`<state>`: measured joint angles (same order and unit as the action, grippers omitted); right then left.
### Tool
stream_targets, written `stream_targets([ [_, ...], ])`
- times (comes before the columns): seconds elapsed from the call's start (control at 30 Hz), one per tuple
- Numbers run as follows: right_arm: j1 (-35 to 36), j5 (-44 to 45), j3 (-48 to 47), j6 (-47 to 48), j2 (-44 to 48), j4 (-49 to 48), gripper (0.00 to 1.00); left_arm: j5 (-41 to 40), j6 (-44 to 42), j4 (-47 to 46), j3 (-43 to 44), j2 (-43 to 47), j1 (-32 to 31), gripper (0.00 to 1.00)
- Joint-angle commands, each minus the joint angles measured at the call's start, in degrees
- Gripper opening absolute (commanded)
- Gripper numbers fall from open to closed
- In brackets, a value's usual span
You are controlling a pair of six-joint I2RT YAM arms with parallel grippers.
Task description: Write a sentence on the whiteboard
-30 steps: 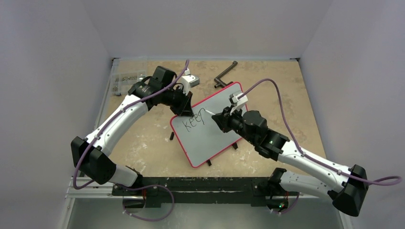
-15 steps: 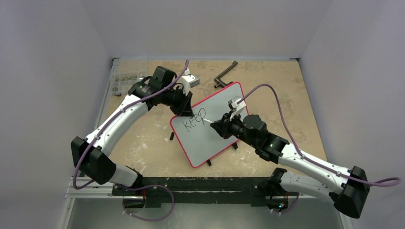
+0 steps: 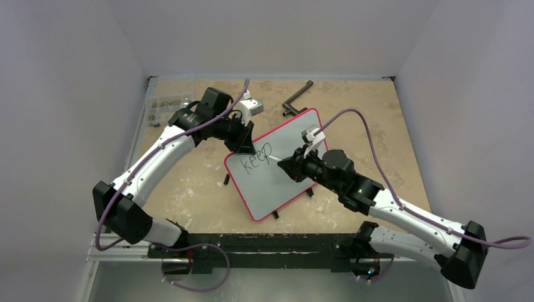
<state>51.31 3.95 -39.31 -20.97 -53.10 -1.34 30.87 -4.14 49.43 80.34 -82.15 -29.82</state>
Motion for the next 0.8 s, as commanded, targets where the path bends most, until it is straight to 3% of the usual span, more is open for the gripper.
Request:
stream_targets([
  [0.0, -0.3, 0.1, -0.8, 2.1, 4.0, -0.9, 0.0, -13.1, -8.3, 3.6, -2.2, -0.5, -0.5, 0.0],
  [0.47, -0.3, -3.6, 0.3, 4.6, 8.1, 2.8, 0.0, -14.8, -7.6, 3.8, -1.9, -0.1, -0.9, 0.0],
  [0.67, -0.3, 10.8, -1.1, 3.2, 7.3, 6.7, 0.0, -14.9, -6.6, 4.9, -0.8, -0.1, -1.8, 0.0],
  [0.77, -0.3, 14.0, -1.6, 4.4, 7.0, 6.0, 0.0, -15.6, -6.4, 5.6, -0.3, -0.4, -1.8, 0.0],
])
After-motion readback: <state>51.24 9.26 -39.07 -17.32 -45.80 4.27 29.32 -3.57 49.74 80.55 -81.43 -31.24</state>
